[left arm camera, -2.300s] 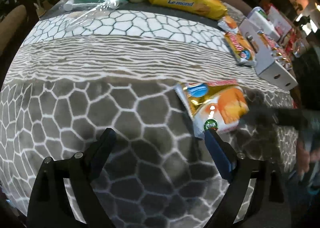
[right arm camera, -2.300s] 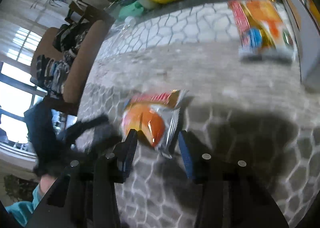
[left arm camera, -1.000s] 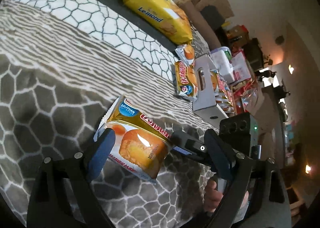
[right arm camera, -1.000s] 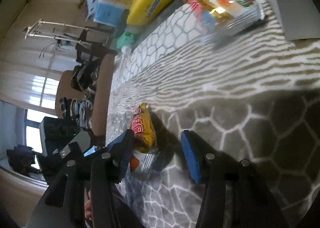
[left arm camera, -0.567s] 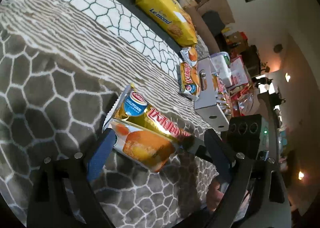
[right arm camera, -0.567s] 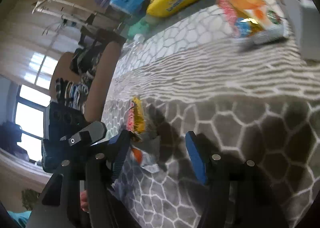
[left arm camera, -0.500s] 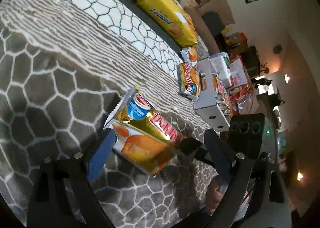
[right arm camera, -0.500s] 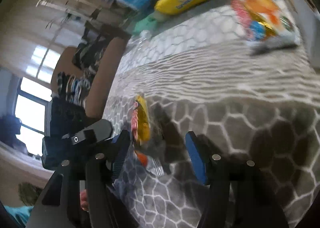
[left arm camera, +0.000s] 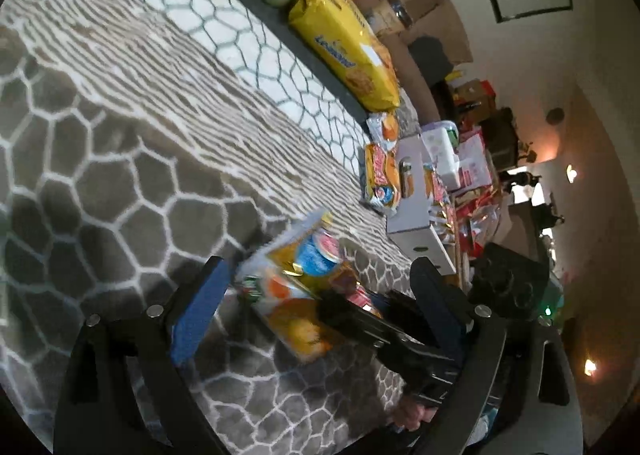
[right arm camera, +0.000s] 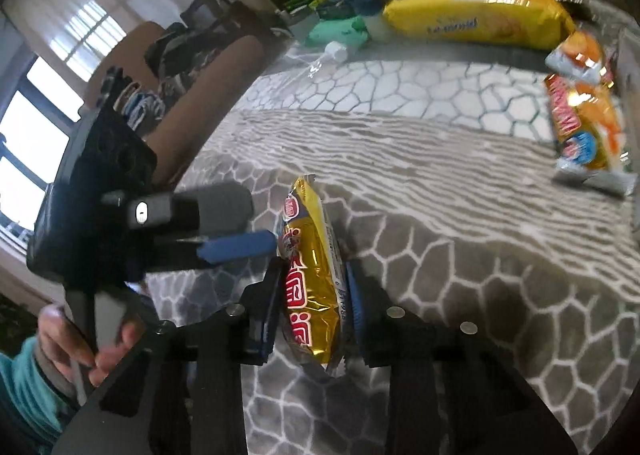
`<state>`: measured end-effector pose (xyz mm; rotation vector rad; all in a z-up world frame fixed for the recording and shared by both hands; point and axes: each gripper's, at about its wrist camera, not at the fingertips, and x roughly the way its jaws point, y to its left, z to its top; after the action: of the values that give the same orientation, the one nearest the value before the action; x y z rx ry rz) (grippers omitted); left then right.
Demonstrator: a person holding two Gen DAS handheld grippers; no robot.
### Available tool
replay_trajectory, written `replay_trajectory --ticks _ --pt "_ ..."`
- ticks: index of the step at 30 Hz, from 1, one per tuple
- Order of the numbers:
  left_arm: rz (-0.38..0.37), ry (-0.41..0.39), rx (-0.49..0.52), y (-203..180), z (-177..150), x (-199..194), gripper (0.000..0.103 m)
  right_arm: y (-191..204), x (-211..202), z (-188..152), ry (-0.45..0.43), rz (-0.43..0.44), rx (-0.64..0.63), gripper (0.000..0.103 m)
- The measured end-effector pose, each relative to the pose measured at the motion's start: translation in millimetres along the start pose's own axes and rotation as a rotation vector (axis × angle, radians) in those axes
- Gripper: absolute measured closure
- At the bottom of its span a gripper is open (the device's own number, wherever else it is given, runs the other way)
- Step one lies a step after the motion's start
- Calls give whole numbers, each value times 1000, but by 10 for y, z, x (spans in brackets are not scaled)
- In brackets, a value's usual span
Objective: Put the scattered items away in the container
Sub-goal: 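Lift the gold bar with the right gripper while the left gripper carries the cake pack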
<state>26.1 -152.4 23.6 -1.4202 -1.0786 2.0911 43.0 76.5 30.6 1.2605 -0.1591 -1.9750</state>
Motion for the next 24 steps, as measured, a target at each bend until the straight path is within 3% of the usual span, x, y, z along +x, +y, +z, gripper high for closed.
replay_trajectory --ticks 7,12,17,22,24 --pt "74 31 70 -152 -86 50 12 49 -248 -167 -59 -123 -51 73" --pt "84 71 103 -315 -171 198 12 42 -233 -271 -41 -154 -54 71" --pt "100 83 128 -446 -184 283 11 13 -185 -359 -25 -161 -35 56" --pt "111 105 139 -471 -243 344 11 0 -188 -408 -31 -173 -39 55" --pt "112 114 145 -486 -272 376 11 9 -192 -417 -39 -170 -48 62"
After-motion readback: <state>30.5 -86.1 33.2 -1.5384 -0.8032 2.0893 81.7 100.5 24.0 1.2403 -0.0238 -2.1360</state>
